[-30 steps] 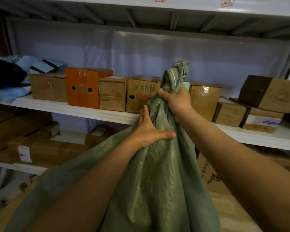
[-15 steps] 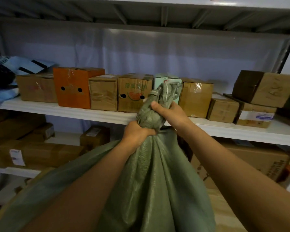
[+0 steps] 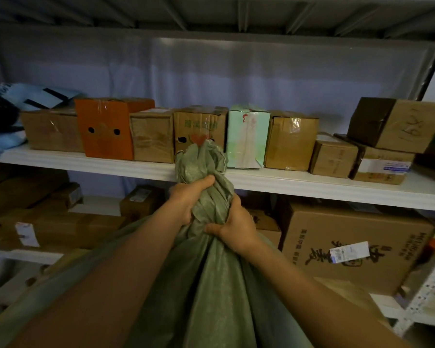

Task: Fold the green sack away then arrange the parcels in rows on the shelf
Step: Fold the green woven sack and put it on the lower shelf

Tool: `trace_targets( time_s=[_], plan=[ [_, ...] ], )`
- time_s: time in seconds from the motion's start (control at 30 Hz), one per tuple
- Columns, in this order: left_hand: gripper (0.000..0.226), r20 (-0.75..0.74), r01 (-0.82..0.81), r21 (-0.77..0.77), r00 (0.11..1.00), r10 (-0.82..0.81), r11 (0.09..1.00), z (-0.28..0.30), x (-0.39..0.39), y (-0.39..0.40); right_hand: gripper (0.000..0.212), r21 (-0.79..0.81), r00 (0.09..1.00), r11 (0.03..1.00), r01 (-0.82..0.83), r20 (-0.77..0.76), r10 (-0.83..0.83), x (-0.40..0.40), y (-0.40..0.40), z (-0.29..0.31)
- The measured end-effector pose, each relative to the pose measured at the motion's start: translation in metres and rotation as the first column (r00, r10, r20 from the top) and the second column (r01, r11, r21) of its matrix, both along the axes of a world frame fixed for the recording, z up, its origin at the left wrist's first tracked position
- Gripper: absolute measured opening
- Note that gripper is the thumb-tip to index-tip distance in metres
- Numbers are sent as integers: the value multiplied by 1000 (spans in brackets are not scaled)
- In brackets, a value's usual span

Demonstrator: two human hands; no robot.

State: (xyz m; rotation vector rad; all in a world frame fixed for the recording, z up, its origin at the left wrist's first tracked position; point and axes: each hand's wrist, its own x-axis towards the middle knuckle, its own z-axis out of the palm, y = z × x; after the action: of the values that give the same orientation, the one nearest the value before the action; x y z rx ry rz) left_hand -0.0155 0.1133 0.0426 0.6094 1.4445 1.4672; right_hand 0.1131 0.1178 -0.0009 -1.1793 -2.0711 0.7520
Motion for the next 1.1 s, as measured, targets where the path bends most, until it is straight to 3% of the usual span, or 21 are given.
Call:
trace_targets(
  time_s=[0.07,0.13,0.2,0.27,0.33,0.37,0.43,0.53,0.6,0.67,0.73,0.87,1.0,1.1],
  plan=[
    [130,-280,-127,-14,953,118,992,5,-6,-2,64,77,999,996,-38,-3,38,2,7,17],
    [133,-574,-170,126,791,211,977,15,-14,-4,46,103,990,986,-133,-24,136,5,17,40],
    [117,-774,-39,287,579,256,957,27,-20,-9,37,112,979,975,-194,-41,199,6,25,57],
    [83,-868,152,287,458,190,946,33,-29,-13,32,116,975,973,-199,-78,209,5,28,60],
    [57,-868,243,147,497,7,959,29,-36,-21,30,142,978,981,-131,-140,151,3,30,55],
    [62,-833,274,65,545,-99,959,26,-37,-27,28,151,977,984,-93,-179,120,1,30,54],
    [100,-764,337,1,608,-217,942,17,-35,-37,26,173,963,984,-53,-250,96,-3,30,59],
    [149,-678,415,164,706,-204,895,15,-32,-36,24,249,939,969,-1,-333,87,-12,26,79],
    [163,-643,428,249,744,-182,869,12,-30,-32,25,279,929,960,40,-363,67,-15,23,88],
    [164,-667,436,219,720,-192,873,-3,-29,-27,30,220,891,972,-85,-419,173,-16,18,85],
    [162,-687,429,184,700,-196,884,-19,-25,-30,31,138,863,972,-191,-447,234,-17,13,74],
    [150,-753,351,206,653,-81,913,-10,-18,-30,30,178,905,970,-165,-364,221,-18,18,86],
    [106,-812,211,260,576,95,942,25,-23,-28,33,239,876,962,-131,-427,225,-21,17,112],
    [69,-868,112,189,483,113,976,21,-27,-34,26,174,921,977,-123,-347,178,-24,9,101]
  ],
)
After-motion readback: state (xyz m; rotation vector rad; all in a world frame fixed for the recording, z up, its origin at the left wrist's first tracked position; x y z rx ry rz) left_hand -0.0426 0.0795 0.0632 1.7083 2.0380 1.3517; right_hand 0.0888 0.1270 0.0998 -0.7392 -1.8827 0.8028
